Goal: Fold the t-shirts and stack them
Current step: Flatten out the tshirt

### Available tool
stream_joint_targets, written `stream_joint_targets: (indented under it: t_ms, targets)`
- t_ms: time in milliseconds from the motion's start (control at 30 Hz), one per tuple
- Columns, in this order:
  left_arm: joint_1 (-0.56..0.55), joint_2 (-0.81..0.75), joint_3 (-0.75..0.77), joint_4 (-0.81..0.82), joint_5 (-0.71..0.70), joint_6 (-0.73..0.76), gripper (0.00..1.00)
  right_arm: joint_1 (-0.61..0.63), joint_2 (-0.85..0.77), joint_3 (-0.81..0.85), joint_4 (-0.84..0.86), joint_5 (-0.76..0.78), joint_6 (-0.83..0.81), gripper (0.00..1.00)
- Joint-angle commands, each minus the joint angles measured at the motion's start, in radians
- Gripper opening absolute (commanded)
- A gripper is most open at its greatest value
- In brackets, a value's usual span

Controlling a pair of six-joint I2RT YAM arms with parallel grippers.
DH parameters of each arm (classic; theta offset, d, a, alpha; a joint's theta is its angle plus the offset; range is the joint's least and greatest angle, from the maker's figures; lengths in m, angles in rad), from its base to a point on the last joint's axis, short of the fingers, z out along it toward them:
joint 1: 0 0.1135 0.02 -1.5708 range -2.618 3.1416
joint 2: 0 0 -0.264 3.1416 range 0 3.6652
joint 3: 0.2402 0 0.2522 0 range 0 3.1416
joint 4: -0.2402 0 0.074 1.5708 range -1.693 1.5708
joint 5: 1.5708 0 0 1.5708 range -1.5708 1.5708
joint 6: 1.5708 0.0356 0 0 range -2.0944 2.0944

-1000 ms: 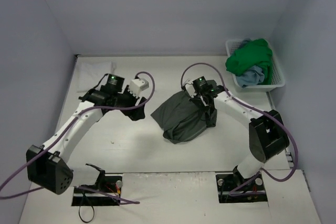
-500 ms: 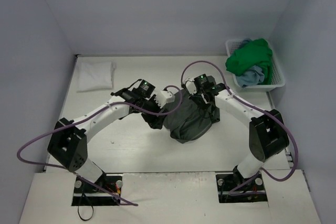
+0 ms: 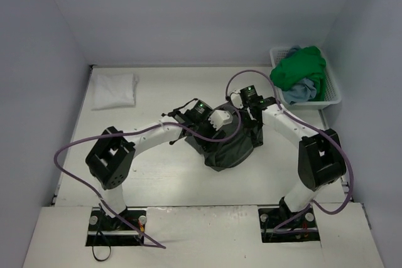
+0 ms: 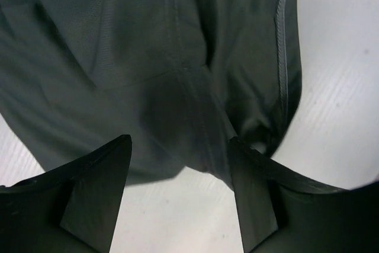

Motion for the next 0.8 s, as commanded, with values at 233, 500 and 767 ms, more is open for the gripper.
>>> stream_joint_targets:
  t_ms: [233,500,767]
  targets:
    - [-0.068,0.113,0.103,0.165,-0.121,-0.042,0.61,-0.119,-0.015,0.032,0.006,-0.063,0.023,0.00]
    - [-0.078,0.202,0.224,0.114,-0.117,-0.041,0.49,-0.126,-0.032,-0.002,0.011,-0.099,0.025,0.00]
    - [-0.088,0.139,0.238,0.096,-0.157,0.005,0.04,-0.126,-0.063,-0.049,0.025,-0.154,0.014,0.23]
